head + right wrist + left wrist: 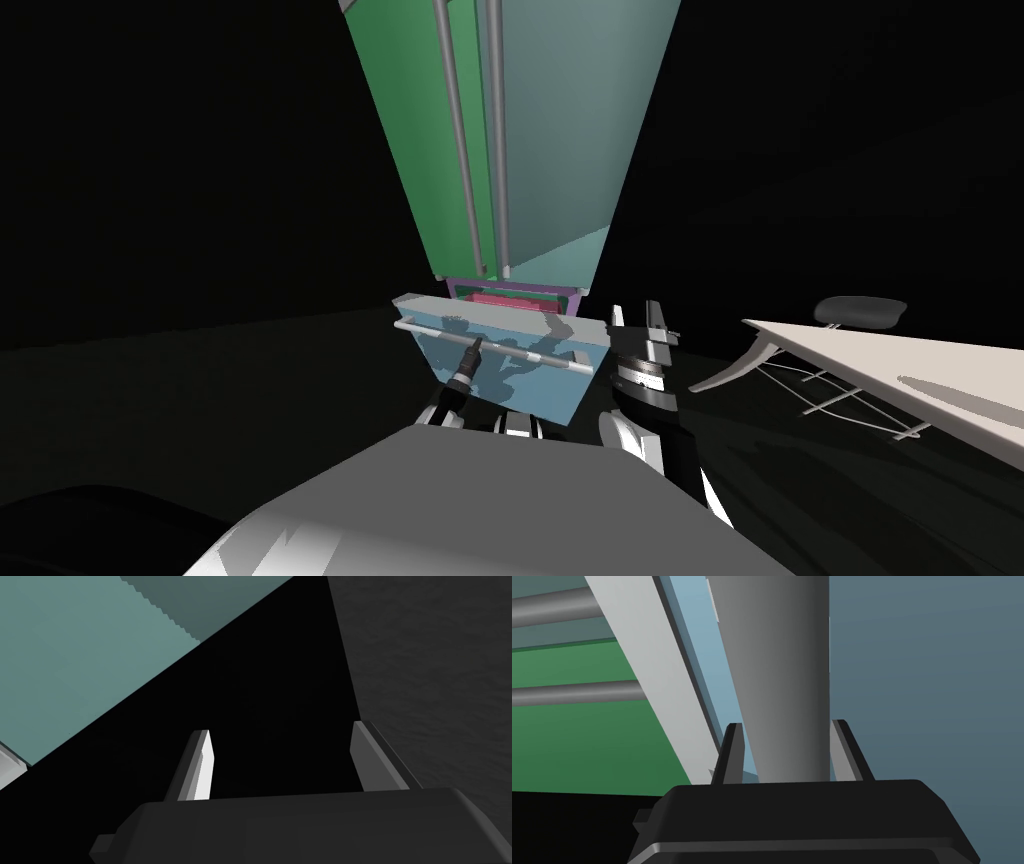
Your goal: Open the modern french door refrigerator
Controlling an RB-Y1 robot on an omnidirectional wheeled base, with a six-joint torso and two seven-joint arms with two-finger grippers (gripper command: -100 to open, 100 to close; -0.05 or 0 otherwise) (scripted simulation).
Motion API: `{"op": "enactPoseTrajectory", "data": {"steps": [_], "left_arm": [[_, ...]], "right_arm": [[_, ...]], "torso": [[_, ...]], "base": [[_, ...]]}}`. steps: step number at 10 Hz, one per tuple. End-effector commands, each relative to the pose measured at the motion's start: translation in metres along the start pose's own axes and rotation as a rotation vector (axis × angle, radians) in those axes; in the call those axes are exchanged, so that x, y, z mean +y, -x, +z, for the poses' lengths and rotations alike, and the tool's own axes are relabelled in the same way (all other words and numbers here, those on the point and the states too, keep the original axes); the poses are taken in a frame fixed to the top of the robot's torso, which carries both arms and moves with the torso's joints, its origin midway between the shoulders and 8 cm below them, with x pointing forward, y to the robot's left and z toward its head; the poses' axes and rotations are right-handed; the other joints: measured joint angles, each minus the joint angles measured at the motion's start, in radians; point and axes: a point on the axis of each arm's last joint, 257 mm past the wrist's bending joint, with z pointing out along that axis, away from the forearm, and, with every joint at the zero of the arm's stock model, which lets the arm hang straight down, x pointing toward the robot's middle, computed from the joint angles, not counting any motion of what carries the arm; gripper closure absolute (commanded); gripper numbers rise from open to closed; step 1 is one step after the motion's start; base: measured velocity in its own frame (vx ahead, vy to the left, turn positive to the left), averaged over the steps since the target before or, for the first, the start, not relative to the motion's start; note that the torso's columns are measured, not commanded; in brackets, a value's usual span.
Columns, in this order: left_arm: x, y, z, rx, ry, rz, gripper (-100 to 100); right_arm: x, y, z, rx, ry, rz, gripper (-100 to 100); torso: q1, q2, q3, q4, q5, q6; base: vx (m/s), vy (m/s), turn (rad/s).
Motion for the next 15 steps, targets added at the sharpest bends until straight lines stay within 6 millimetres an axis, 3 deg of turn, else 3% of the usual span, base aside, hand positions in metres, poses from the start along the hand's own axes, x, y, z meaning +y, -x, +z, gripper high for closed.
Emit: {"op": "enactPoseTrajectory", "data": {"steps": [1,2,3,12,13,14,15], "left_arm": [[-0.002,-0.002,-0.005,0.006,-0.005,0.000,100],[-0.004,-0.003,-0.007,0.009,-0.007,0.000,100],[-0.013,-0.001,-0.003,0.007,-0.005,-0.001,-100],[-0.055,0.007,0.004,0.004,-0.003,0.000,-100],[-0.057,0.007,0.004,0.004,-0.006,0.000,-100],[-0.039,0.006,-0.003,0.004,0.032,-0.005,-100],[-0.036,0.006,-0.004,0.003,0.039,-0.005,0]], "right_arm": [[0.000,0.000,0.000,0.000,0.000,0.000,0],[0.000,0.000,0.000,0.000,0.000,0.000,0],[0.000,0.000,0.000,0.000,0.000,0.000,0],[0.000,0.000,0.000,0.000,0.000,0.000,0],[0.000,0.000,0.000,0.000,0.000,0.000,0],[0.000,0.000,0.000,0.000,0.000,0.000,0],[0.000,0.000,0.000,0.000,0.000,0.000,0]], "torso": [[0.001,0.003,0.002,0.000,0.001,0.000],[0.003,0.004,0.003,0.001,0.001,0.000],[0.004,0.004,0.003,0.001,0.001,-0.001],[0.000,0.011,0.006,0.009,-0.003,-0.002],[-0.001,0.013,0.006,0.011,-0.005,-0.003],[-0.001,0.013,0.007,0.011,-0.004,-0.002],[-0.001,0.011,0.006,0.008,-0.003,-0.001]], "base": [[-0.177,0.053,0.010],[-0.185,0.054,0.009],[-0.089,0.020,-0.007],[0.006,-0.006,-0.005],[0.000,0.000,0.000],[0.000,0.000,0.000],[0.000,0.000,0.000]]}}
